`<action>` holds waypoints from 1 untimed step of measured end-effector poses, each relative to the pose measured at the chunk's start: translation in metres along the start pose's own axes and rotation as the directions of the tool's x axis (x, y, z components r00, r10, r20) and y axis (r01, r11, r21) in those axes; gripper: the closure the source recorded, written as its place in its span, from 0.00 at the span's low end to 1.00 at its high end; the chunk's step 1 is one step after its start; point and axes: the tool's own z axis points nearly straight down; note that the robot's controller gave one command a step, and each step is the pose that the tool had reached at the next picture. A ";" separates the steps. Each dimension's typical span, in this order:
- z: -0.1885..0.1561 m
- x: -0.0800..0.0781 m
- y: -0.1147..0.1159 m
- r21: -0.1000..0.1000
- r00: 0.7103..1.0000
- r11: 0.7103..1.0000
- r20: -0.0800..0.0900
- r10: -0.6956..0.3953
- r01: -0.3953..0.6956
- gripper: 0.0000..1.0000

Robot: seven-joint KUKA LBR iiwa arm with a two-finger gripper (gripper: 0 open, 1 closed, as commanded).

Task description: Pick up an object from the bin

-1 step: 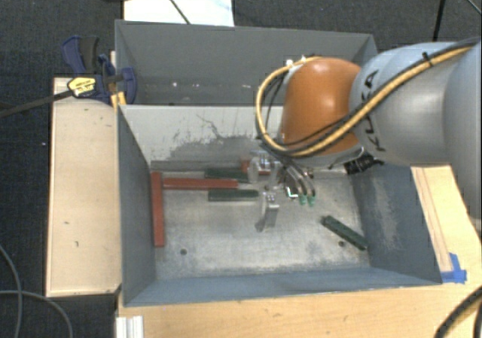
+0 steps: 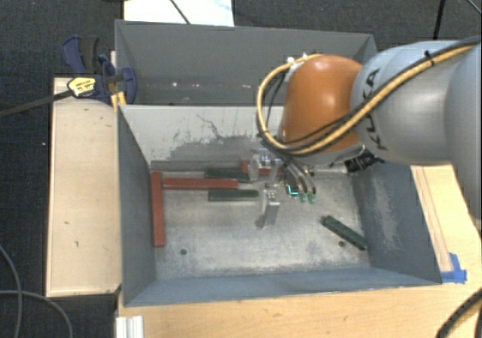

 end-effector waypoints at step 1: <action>0.032 -0.015 0.005 -0.001 0.998 0.998 0.007 0.059 -0.059 0.00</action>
Offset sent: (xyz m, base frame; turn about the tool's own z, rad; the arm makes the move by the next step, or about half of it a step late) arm 0.0197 0.0103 -0.0768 0.1985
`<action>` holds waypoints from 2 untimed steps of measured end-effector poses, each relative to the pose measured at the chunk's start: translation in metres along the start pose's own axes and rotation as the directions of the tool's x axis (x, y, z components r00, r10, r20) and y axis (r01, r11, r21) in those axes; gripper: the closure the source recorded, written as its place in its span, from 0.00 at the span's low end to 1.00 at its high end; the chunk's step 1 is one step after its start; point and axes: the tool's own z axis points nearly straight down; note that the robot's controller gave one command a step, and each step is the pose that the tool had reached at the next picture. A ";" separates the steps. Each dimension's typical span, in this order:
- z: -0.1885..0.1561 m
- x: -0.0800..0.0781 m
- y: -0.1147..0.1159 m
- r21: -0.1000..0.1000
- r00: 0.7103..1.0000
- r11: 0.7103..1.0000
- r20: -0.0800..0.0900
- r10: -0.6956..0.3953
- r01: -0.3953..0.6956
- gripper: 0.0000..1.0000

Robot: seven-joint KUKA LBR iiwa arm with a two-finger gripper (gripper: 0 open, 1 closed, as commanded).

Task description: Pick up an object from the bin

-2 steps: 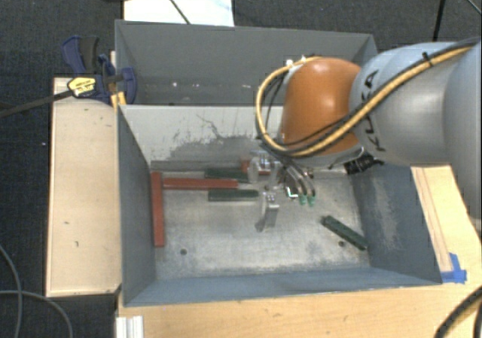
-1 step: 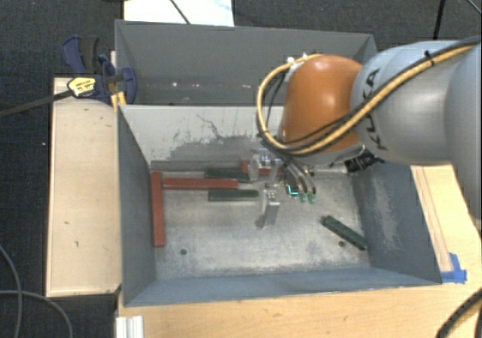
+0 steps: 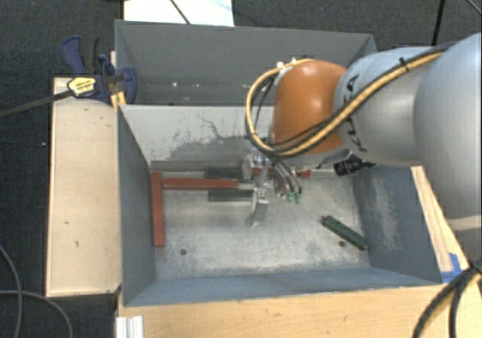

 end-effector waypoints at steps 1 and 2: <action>0.044 -0.005 0.006 0.002 0.990 0.990 -0.007 0.141 -0.141 1.00; 0.044 -0.005 0.006 0.002 0.990 0.990 -0.007 0.142 -0.142 1.00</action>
Offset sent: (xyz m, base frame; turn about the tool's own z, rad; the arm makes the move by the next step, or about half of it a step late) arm 0.0000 0.0000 0.0000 0.0000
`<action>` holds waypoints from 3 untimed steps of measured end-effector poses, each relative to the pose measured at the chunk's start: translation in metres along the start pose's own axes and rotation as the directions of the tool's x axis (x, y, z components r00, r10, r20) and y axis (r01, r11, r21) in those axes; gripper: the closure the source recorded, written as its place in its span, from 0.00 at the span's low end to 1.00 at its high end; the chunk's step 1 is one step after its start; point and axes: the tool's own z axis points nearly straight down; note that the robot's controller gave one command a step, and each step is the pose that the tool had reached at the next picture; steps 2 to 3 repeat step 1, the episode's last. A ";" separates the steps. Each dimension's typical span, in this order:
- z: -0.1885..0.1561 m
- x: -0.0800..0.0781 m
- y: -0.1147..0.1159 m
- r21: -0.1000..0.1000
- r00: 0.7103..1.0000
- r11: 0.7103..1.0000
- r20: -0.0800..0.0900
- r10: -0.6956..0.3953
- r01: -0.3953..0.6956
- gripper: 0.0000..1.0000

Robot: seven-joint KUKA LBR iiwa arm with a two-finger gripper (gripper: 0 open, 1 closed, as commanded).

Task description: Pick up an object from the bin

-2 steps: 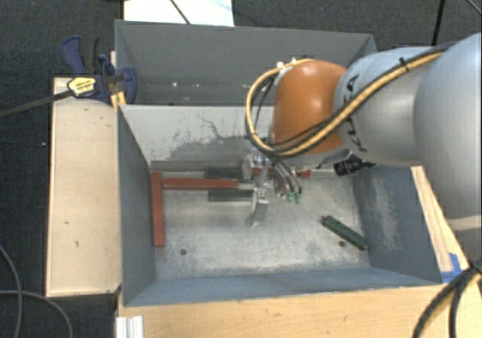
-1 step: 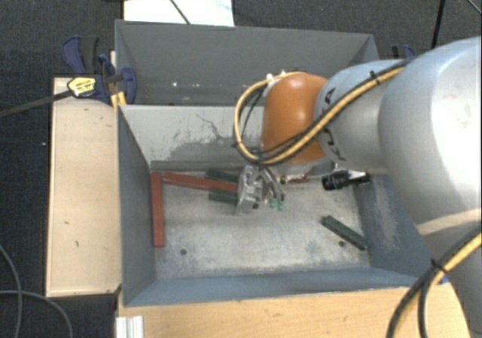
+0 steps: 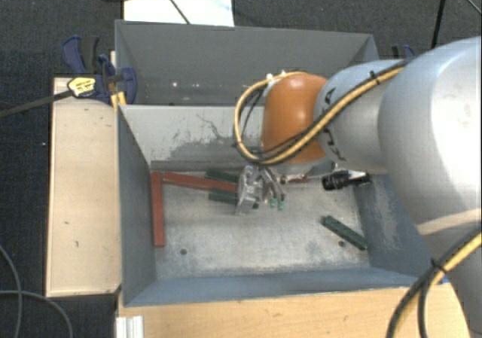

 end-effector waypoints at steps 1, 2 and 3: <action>-0.169 0.002 0.046 -0.003 0.999 0.999 0.008 -0.037 0.037 1.00; -0.169 0.002 0.046 -0.003 0.999 0.999 0.008 -0.037 0.037 1.00; -0.169 0.002 0.046 -0.003 0.999 0.999 0.008 -0.037 0.037 1.00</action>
Offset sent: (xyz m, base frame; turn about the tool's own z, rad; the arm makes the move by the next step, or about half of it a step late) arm 0.0000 0.0000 0.0000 0.0000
